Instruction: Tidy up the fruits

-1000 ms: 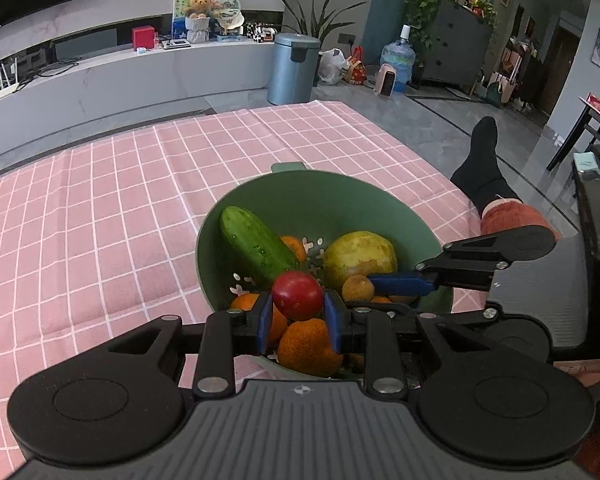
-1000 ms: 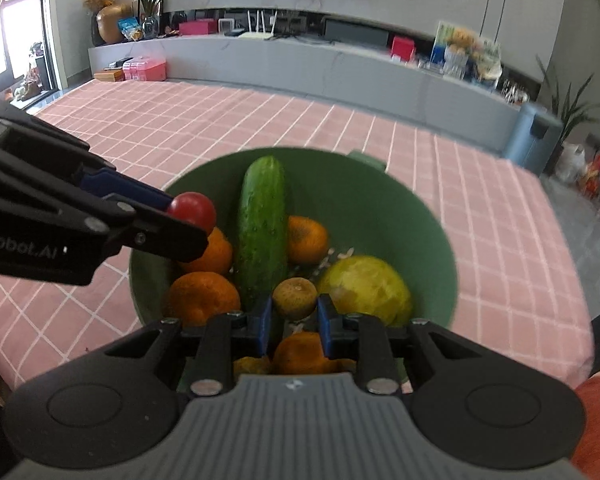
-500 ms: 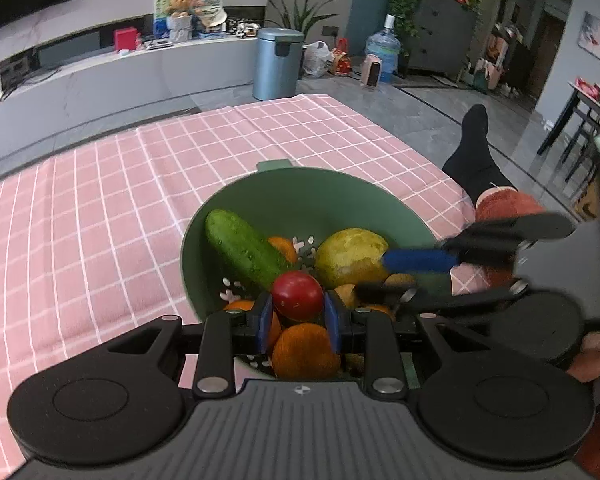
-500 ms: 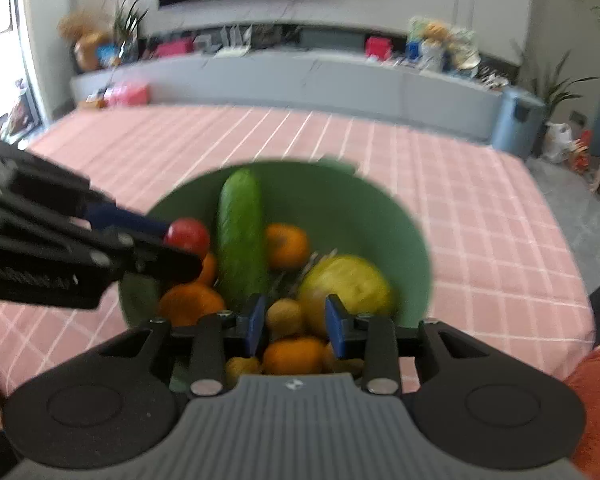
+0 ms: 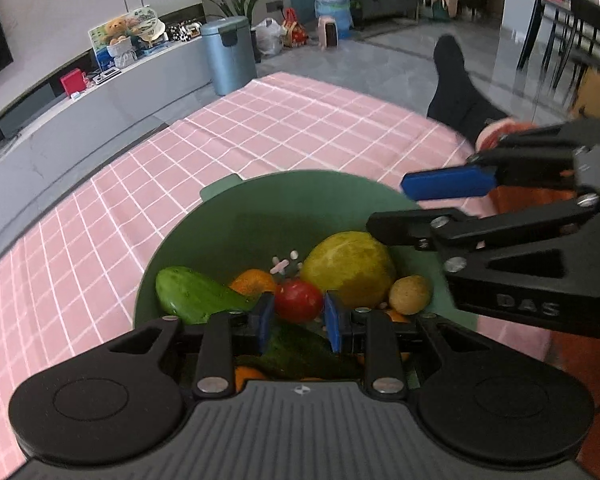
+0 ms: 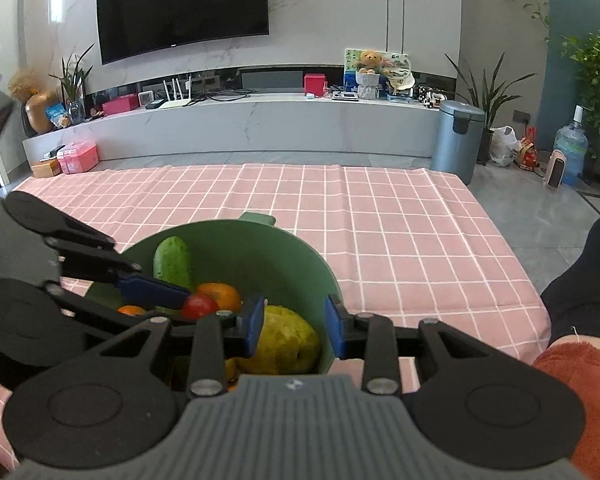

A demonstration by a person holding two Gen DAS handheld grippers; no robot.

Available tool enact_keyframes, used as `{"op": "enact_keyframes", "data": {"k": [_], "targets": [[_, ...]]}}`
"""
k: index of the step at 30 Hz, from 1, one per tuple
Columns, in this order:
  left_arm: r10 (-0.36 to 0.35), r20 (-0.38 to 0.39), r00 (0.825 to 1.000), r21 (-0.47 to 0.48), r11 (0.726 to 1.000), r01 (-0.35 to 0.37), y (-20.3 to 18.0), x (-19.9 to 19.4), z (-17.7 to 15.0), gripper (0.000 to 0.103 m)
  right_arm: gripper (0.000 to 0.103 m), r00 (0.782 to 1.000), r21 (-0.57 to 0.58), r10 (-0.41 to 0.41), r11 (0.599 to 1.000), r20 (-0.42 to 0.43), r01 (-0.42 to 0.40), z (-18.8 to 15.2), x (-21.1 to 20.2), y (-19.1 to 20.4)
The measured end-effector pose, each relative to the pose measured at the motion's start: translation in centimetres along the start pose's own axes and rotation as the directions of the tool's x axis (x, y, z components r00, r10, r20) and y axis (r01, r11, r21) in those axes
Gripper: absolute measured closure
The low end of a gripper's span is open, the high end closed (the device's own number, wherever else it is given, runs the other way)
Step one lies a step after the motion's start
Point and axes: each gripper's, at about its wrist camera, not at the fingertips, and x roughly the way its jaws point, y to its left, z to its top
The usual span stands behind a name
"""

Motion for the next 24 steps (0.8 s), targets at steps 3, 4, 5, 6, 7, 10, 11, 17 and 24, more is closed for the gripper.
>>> {"op": "enact_keyframes", "data": {"k": [3, 4, 5, 6, 7, 10, 11, 17, 24], "targets": [[0.013, -0.015, 1.0, 0.052, 0.999, -0.012, -0.6, 0.5, 0.2, 0.072, 0.073, 1.0, 0.005, 0.004, 1.0, -0.001, -0.004, -0.1, -0.1, 0.0], [0.014, -0.019, 1.0, 0.064, 0.998, -0.013, -0.8, 0.6, 0.2, 0.072, 0.073, 1.0, 0.006, 0.006, 1.0, -0.003, -0.005, -0.1, -0.2, -0.1], [0.018, -0.022, 1.0, 0.071, 0.997, -0.016, -0.9, 0.8, 0.2, 0.072, 0.073, 1.0, 0.007, 0.008, 1.0, -0.006, -0.007, -0.1, -0.1, -0.2], [0.021, -0.022, 1.0, 0.074, 0.997, -0.019, -0.9, 0.8, 0.2, 0.072, 0.073, 1.0, 0.01, 0.009, 1.0, -0.009, -0.009, -0.1, 0.0, -0.2], [0.021, -0.021, 1.0, 0.072, 0.997, -0.019, -1.0, 0.9, 0.2, 0.072, 0.073, 1.0, 0.012, 0.011, 1.0, -0.012, -0.011, -0.1, -0.1, -0.2], [0.011, -0.012, 1.0, 0.045, 0.999, -0.011, -0.8, 0.4, 0.0, 0.069, 0.073, 1.0, 0.012, 0.016, 1.0, -0.017, -0.015, -0.2, -0.1, -0.2], [0.008, -0.009, 1.0, 0.032, 0.999, -0.007, -0.6, 0.1, -0.2, 0.065, 0.073, 1.0, 0.01, 0.017, 1.0, -0.016, -0.017, -0.3, -0.1, -0.2], [0.028, 0.043, 0.999, -0.011, 1.0, -0.027, -0.3, -4.1, -1.1, 0.055, 0.069, 0.999, 0.018, 0.054, 0.998, 0.004, -0.054, -0.3, -0.8, 0.1], [0.102, 0.109, 0.989, -0.106, 0.99, -0.091, 0.0, -9.7, -3.0, 0.045, 0.045, 0.994, 0.028, 0.082, 0.996, 0.077, -0.085, 0.1, -4.1, 0.9]]}}
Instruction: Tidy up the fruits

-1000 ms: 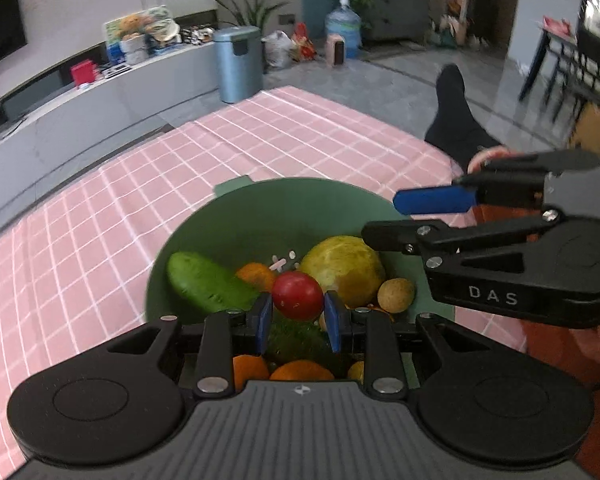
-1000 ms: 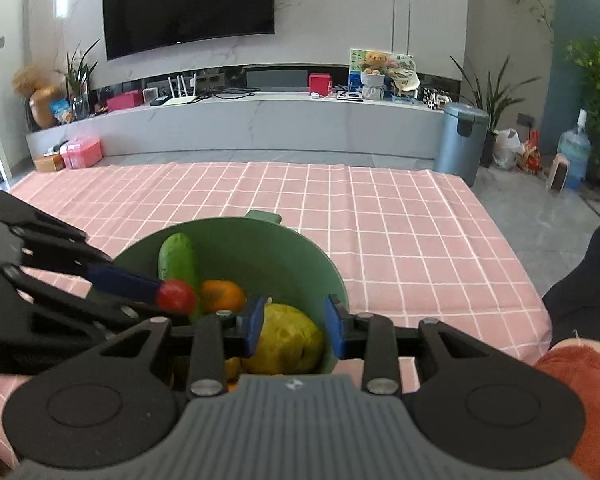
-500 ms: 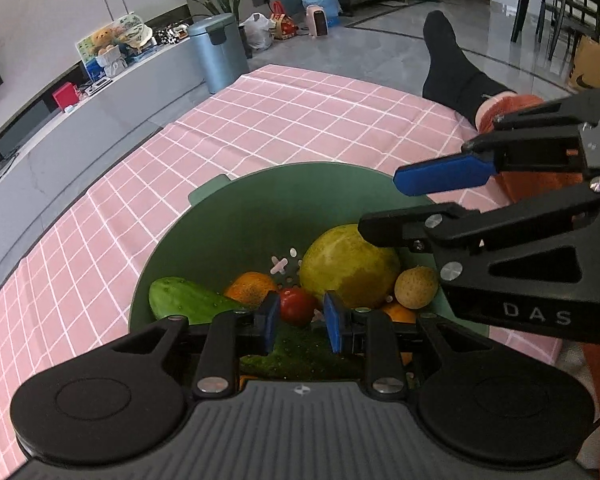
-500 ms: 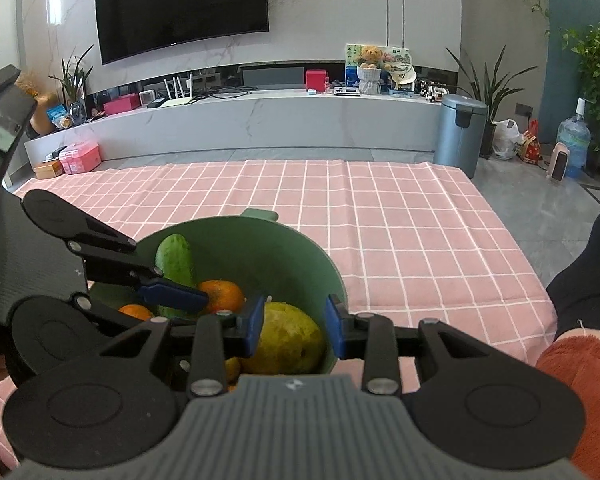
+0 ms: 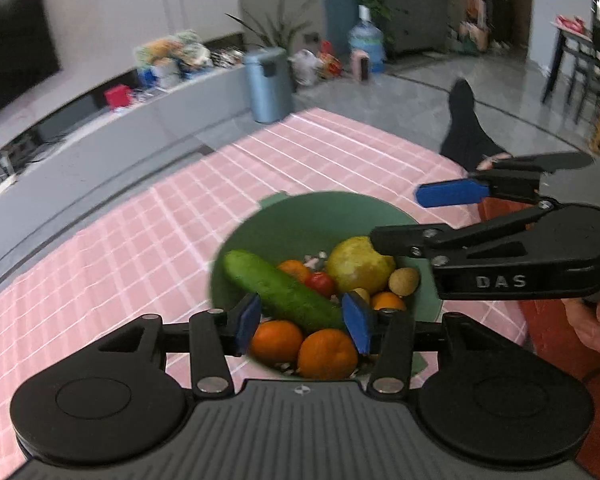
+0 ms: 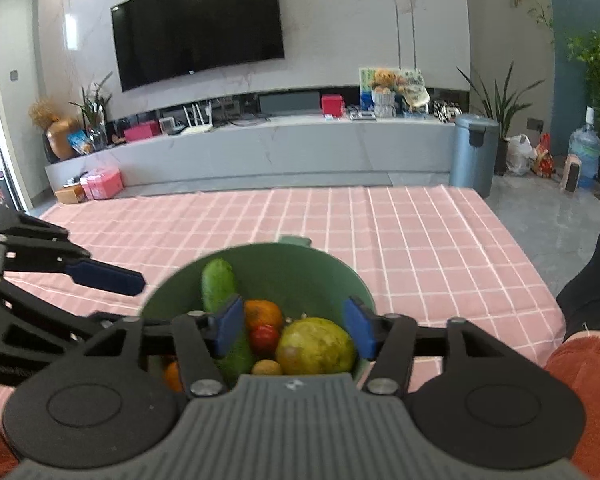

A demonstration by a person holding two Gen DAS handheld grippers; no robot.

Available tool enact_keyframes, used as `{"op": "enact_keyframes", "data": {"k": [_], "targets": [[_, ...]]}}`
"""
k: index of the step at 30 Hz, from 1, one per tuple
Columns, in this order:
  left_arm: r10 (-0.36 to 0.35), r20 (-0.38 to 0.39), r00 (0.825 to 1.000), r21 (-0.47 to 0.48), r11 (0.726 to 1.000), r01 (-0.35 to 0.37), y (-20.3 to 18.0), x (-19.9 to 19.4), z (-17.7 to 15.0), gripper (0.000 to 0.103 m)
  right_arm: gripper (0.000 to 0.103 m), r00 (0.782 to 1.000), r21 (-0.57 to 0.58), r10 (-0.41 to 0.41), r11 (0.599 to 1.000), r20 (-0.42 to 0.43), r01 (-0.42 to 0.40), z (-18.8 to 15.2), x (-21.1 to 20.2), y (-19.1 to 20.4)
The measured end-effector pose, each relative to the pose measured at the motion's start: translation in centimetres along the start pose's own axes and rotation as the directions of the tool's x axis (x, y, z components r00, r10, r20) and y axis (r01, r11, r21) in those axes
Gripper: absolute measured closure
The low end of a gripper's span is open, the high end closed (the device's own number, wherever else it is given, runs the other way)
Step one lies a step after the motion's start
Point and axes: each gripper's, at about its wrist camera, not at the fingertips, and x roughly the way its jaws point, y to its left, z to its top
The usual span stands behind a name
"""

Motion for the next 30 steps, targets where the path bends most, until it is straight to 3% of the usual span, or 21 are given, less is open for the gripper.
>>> {"op": "enact_keyframes", "data": {"k": [5, 9, 12, 16, 20, 23, 25, 30], "targets": [[0.057, 0.083, 0.995, -0.125, 0.991, -0.047, 0.8, -4.4, -1.0, 0.038, 0.037, 0.998, -0.019, 0.029, 0.999, 0.055, -0.029, 0.5, -3.0, 1.7], [0.133, 0.152, 0.979, -0.247, 0.965, -0.092, 1.5, -7.6, -2.0, 0.031, 0.028, 0.994, -0.026, 0.045, 0.999, 0.1, -0.043, 0.6, -5.7, 3.1], [0.201, 0.207, 0.958, -0.313, 0.941, -0.13, 1.8, -9.6, -2.9, 0.026, 0.023, 0.99, -0.023, 0.034, 0.999, 0.14, -0.031, 0.3, -7.8, 4.2], [0.306, 0.262, 0.915, -0.374, 0.906, -0.196, 1.2, -11.6, -4.1, 0.01, 0.019, 0.982, -0.021, 0.002, 1.0, 0.189, 0.002, -0.8, -10.3, 5.4], [0.378, 0.246, 0.892, -0.391, 0.881, -0.265, 0.7, -12.0, -5.1, 0.009, 0.013, 0.972, -0.025, -0.024, 0.999, 0.232, 0.031, -2.2, -12.0, 6.7], [0.439, 0.245, 0.865, -0.365, 0.868, -0.337, -0.1, -11.8, -5.8, 0.009, 0.008, 0.965, -0.048, -0.047, 0.997, 0.258, 0.061, -3.6, -12.6, 7.9], [0.45, 0.231, 0.863, -0.376, 0.859, -0.347, 0.0, -11.6, -6.3, 0.009, 0.007, 0.964, -0.07, -0.06, 0.994, 0.259, 0.081, -4.2, -12.5, 8.7], [0.44, 0.166, 0.883, -0.429, 0.838, -0.337, 0.8, -10.0, -7.4, 0.009, 0.005, 0.966, -0.097, -0.067, 0.991, 0.249, 0.094, -5.2, -11.7, 9.7]]}}
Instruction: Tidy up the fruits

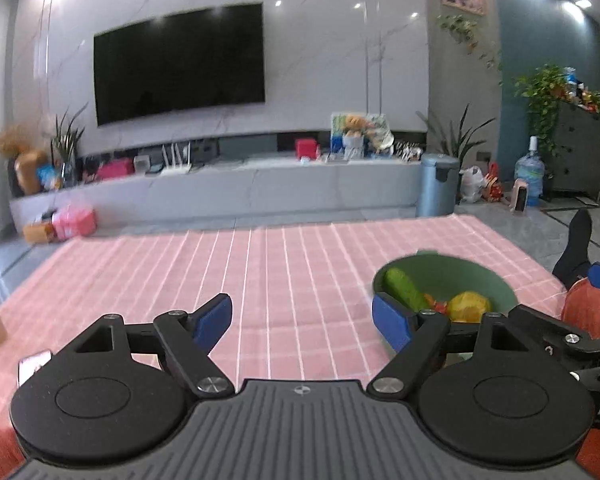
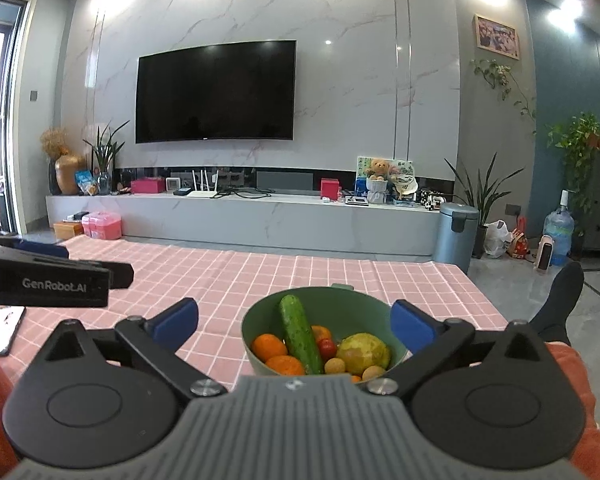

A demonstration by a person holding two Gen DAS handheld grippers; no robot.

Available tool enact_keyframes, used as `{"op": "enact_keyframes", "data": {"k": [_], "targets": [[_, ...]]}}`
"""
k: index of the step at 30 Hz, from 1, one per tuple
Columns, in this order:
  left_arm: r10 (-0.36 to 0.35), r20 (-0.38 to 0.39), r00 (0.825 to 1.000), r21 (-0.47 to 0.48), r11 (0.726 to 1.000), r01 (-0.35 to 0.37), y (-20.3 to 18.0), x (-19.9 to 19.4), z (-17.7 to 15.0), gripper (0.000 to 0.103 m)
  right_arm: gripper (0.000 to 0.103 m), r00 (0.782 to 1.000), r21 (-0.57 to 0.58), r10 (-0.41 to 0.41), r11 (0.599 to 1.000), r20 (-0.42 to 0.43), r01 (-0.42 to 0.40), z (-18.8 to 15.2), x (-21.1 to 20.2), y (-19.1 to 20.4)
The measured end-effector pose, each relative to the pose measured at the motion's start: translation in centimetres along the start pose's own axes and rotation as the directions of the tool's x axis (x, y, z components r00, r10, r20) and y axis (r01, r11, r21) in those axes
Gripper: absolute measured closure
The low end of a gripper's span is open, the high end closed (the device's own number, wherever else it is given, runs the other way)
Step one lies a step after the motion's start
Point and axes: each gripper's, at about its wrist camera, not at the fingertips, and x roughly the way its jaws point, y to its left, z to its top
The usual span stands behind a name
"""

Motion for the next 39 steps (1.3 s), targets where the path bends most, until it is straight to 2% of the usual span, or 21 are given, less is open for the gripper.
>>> {"op": "enact_keyframes", "data": {"k": [4, 10, 18, 39], "targets": [[0.005, -0.043, 0.999, 0.0, 1.0, -0.005, 0.4, 0.6, -1.1, 0.009, 0.005, 1.0, -0.026, -0.01, 1.0, -0.026, 0.01, -1.0, 1.1, 0.4], [0.013, -0.091, 0.996, 0.0, 1.0, -0.013, 0.9, 1.5, -2.6, 0.009, 0.005, 0.995, 0.003, -0.006, 1.0, -0.096, 0.006, -2.2, 3.2, -0.1], [0.003, -0.154, 0.988, 0.019, 1.0, 0.0, 0.5, 2.4, -3.9, 0.009, 0.005, 0.989, 0.005, -0.016, 1.0, -0.146, 0.017, -3.2, 4.7, -0.2], [0.003, -0.167, 0.986, -0.002, 1.0, -0.004, 1.6, 1.8, -3.2, 0.009, 0.005, 0.99, 0.029, -0.018, 0.999, -0.141, 0.022, -3.5, 4.6, -0.1]]}}
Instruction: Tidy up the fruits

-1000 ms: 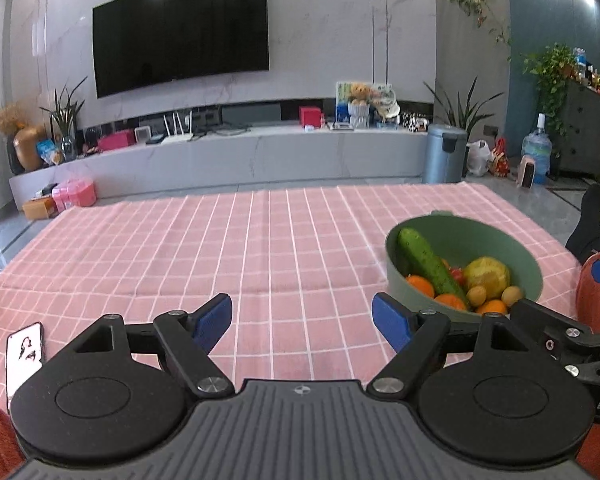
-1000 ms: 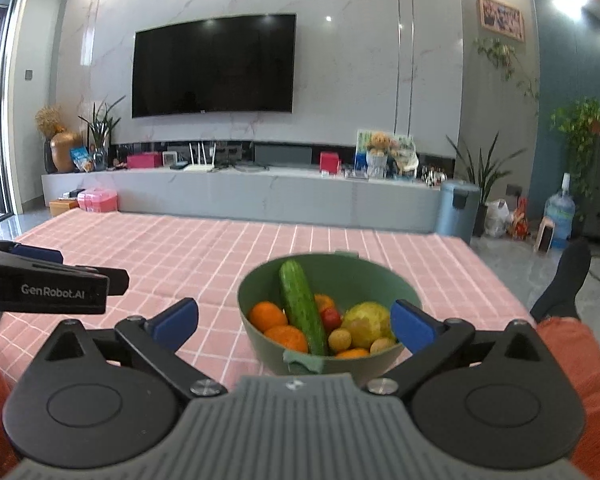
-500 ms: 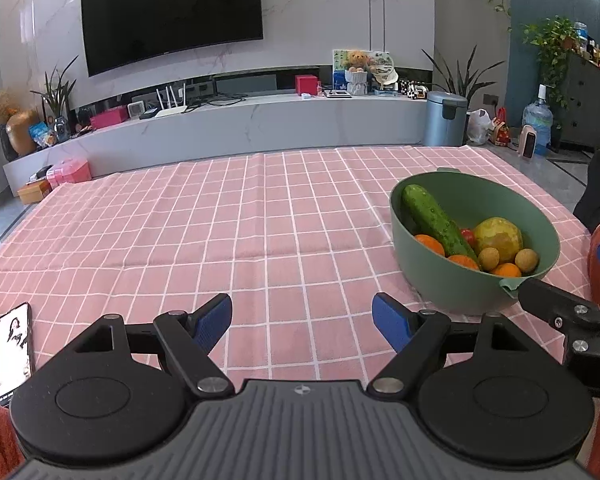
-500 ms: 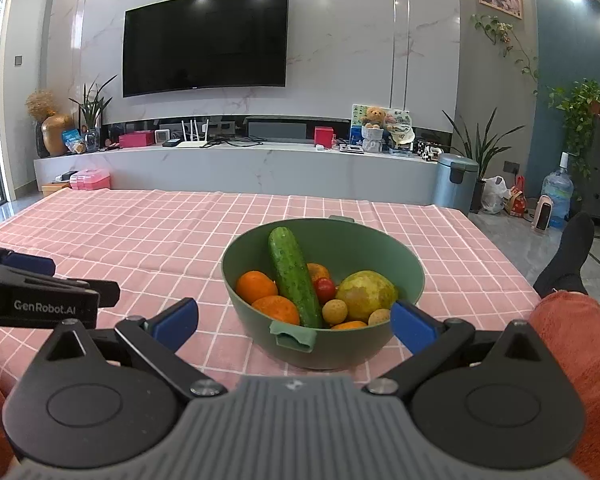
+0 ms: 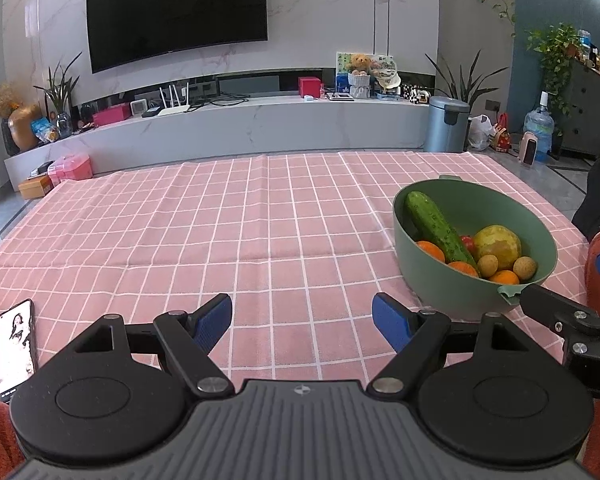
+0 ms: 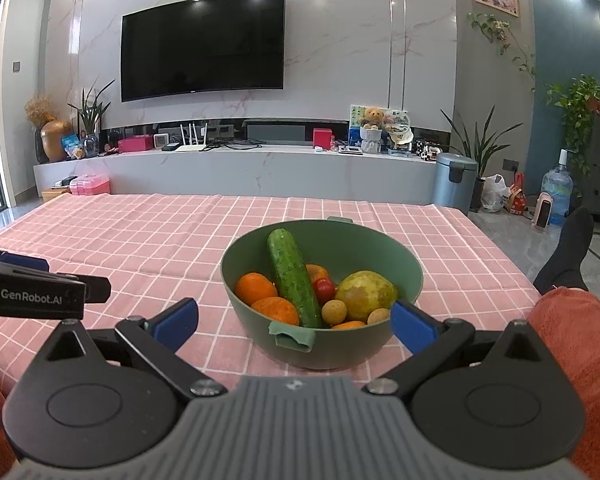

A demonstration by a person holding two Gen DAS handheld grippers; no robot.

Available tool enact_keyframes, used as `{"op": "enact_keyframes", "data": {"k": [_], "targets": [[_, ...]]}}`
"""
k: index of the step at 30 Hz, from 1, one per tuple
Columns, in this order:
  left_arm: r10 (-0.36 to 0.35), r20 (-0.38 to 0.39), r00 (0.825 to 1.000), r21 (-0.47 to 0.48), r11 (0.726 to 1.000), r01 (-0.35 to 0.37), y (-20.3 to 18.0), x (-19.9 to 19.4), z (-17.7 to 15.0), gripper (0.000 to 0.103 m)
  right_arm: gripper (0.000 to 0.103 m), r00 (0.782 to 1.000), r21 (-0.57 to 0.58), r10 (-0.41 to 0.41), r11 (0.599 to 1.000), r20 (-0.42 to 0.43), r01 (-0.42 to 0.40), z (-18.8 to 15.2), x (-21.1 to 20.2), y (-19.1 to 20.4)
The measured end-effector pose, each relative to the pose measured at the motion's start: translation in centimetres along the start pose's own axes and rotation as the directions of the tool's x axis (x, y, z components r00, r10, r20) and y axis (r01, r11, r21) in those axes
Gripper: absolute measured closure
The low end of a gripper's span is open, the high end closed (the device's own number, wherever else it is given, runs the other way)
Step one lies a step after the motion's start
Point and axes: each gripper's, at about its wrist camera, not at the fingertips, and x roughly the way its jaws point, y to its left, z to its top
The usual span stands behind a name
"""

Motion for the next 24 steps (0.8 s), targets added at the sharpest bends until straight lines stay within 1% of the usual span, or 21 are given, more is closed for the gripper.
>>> {"op": "enact_keyframes", "data": {"k": [24], "targets": [[0.004, 0.003, 1.0, 0.001, 1.0, -0.004, -0.13, -0.1, 0.24, 0.009, 0.005, 1.0, 0.004, 0.011, 1.0, 0.004, -0.011, -0.16, 0.01, 0.02]]}}
